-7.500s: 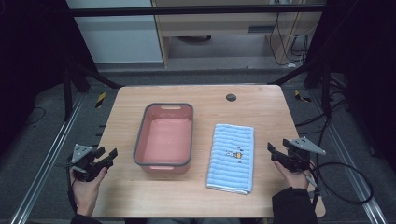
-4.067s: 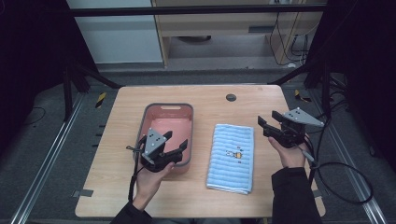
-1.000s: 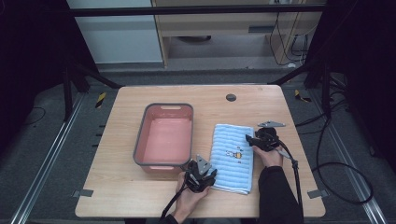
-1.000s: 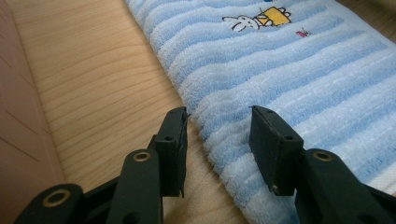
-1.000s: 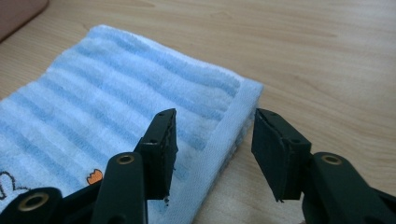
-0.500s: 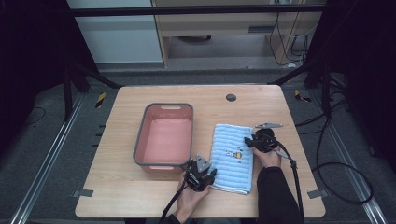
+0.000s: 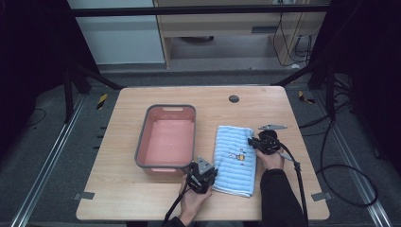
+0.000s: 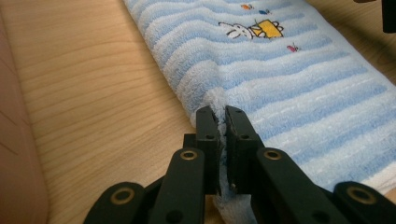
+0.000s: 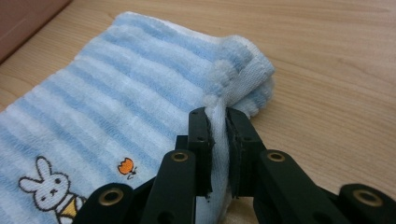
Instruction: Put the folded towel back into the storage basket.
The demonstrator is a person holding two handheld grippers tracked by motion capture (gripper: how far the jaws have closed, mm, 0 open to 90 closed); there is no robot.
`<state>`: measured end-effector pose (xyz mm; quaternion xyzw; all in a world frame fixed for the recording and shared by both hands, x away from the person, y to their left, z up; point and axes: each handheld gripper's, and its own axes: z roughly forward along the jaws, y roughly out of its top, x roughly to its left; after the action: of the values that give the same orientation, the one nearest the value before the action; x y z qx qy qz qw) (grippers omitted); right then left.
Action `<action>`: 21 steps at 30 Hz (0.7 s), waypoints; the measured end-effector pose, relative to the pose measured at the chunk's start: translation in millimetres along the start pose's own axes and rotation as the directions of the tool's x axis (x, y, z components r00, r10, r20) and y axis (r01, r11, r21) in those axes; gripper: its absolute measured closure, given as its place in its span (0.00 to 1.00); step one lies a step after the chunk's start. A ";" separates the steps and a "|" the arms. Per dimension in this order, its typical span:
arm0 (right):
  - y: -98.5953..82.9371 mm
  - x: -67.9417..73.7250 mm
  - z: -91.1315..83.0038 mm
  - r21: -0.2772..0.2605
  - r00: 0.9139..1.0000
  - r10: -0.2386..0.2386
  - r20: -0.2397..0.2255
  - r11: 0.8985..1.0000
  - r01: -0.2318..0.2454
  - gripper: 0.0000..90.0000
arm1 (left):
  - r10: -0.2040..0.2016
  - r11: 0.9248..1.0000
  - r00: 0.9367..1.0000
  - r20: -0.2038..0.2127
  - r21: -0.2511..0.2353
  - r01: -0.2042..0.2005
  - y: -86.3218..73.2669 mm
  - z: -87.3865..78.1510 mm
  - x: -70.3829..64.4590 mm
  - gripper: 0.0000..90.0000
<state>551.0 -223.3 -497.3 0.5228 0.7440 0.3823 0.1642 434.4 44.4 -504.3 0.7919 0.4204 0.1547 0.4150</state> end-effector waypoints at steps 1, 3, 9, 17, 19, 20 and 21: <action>0.0 0.0 0.0 0.000 1.000 0.000 0.000 1.000 0.000 0.91 | 0.004 1.000 1.000 -0.004 -0.002 -0.004 0.3 -0.9 0.3 0.94; 1.9 1.2 -4.0 -0.011 1.000 -0.008 -0.008 1.000 0.008 0.91 | 0.006 1.000 1.000 0.000 -0.011 -0.006 1.5 -3.8 1.8 0.94; 8.6 6.3 -18.3 -0.060 0.999 -0.028 -0.031 0.998 0.026 0.91 | 0.022 0.999 1.000 0.012 -0.043 -0.022 9.2 -14.9 1.4 0.95; 17.8 14.4 -36.2 -0.116 0.997 -0.060 -0.038 0.992 0.055 0.91 | 0.051 0.995 0.999 0.018 -0.081 -0.049 20.4 -31.9 0.2 0.95; 22.1 17.2 -44.6 -0.148 0.997 -0.069 -0.046 0.987 0.061 0.91 | 0.057 0.994 0.998 0.020 -0.092 -0.055 22.9 -36.4 0.5 0.95; 22.1 17.2 -44.6 -0.148 0.997 -0.069 -0.046 0.987 0.061 0.91 | 0.057 0.994 0.998 0.021 -0.098 -0.055 24.3 -38.7 0.2 0.95; 23.3 18.6 -46.8 -0.156 0.997 -0.066 -0.050 0.986 0.057 0.91 | 0.061 0.993 0.998 0.021 -0.103 -0.058 25.6 -41.0 0.2 0.95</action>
<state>528.6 -221.3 -446.6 0.4746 0.7322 0.4476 0.1955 424.0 58.4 -459.2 0.7836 0.3831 0.1786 0.4554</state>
